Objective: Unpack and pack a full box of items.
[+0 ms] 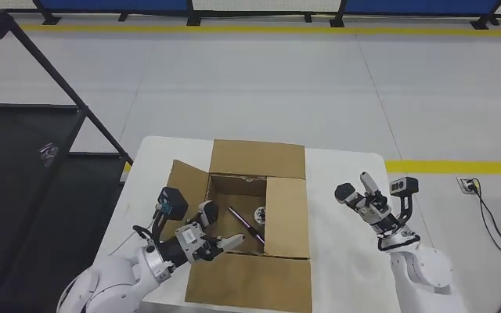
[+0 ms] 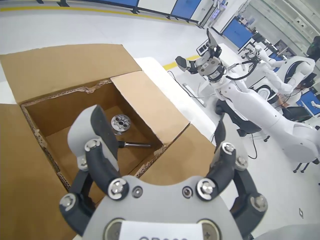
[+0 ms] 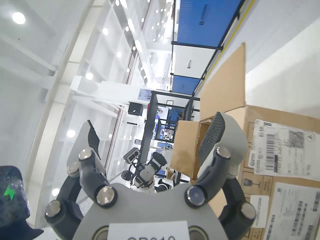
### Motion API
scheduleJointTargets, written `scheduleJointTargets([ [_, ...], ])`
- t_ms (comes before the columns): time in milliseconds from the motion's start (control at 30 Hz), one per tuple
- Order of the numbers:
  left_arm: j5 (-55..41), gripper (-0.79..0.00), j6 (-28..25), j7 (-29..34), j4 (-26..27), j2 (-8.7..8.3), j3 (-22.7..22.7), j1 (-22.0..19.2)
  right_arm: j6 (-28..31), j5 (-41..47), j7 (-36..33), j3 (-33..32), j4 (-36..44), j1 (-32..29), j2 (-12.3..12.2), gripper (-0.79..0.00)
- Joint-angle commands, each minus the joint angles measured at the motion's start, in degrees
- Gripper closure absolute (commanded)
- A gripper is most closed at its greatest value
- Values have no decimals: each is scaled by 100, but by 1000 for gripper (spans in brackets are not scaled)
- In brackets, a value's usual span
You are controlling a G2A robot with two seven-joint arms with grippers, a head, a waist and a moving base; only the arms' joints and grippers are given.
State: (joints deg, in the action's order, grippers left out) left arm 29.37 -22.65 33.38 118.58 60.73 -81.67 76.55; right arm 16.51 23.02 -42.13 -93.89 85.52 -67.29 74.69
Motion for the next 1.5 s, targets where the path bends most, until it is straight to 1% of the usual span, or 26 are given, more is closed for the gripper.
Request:
scheduleJointTargets([
  [0, -4, -785, 2, 5, -1, 0, 1, -4, 109, 19, -17, 2, -4, 4, 1, -785],
  [267, -4, -785, 2, 5, -1, 0, 1, -4, 141, -10, -6, 35, 76, 5, 3, -785],
  [300, -78, -785, -7, 21, -30, 3, 50, 20, 192, -108, 12, 99, 184, 5, 3, -785],
  [333, -246, -785, -18, 190, -127, 5, 163, -1, 255, -269, 70, 137, 265, 14, -1, -785],
  [400, -470, -785, 195, 540, -409, 19, 363, -281, 406, -558, 115, 180, 389, -1, -14, -785],
  [467, -726, -785, 452, 946, -784, 54, 693, -687, 585, -710, 75, 127, 449, -73, -39, -785],
  [567, -1068, -785, 907, 1357, -1469, 150, 1263, -1366, 794, -862, 136, -74, 448, -232, -81, -785],
  [633, -1504, -785, 1048, 1552, -1996, 239, 1637, -1788, 916, -859, 170, -221, 429, -380, -107, -785],
  [700, -1942, -785, 1079, 1726, -2559, 331, 1937, -2227, 1047, -844, 193, -396, 379, -521, -136, -785],
  [833, -2794, -785, 964, 2038, -3547, 538, 2527, -2916, 1229, -683, 271, -675, 291, -789, -178, -785],
  [933, -3169, -785, 792, 2084, -4149, 691, 2883, -3313, 1333, -511, 328, -827, 266, -956, -200, -785],
  [1000, -3480, -785, 642, 2136, -4444, 792, 3085, -3498, 1394, -407, 364, -895, 268, -1054, -210, -785],
  [1067, -3589, -785, 516, 2142, -4722, 871, 3231, -3675, 1434, -335, 390, -954, 282, -1134, -221, -785],
  [1200, -3677, -785, 299, 2092, -5036, 985, 3430, -3868, 1460, -261, 424, -1009, 301, -1222, -241, -785],
  [1300, -3688, -785, 120, 2016, -5092, 1019, 3452, -3902, 1447, -239, 451, -1004, 329, -1233, -254, -785],
  [1367, -3681, -785, 12, 1978, -5042, 1016, 3412, -3880, 1428, -249, 469, -978, 358, -1223, -261, -785],
  [1467, -3548, -785, -168, 1960, -4781, 987, 3341, -3804, 1413, -282, 507, -929, 400, -1203, -269, -785],
])
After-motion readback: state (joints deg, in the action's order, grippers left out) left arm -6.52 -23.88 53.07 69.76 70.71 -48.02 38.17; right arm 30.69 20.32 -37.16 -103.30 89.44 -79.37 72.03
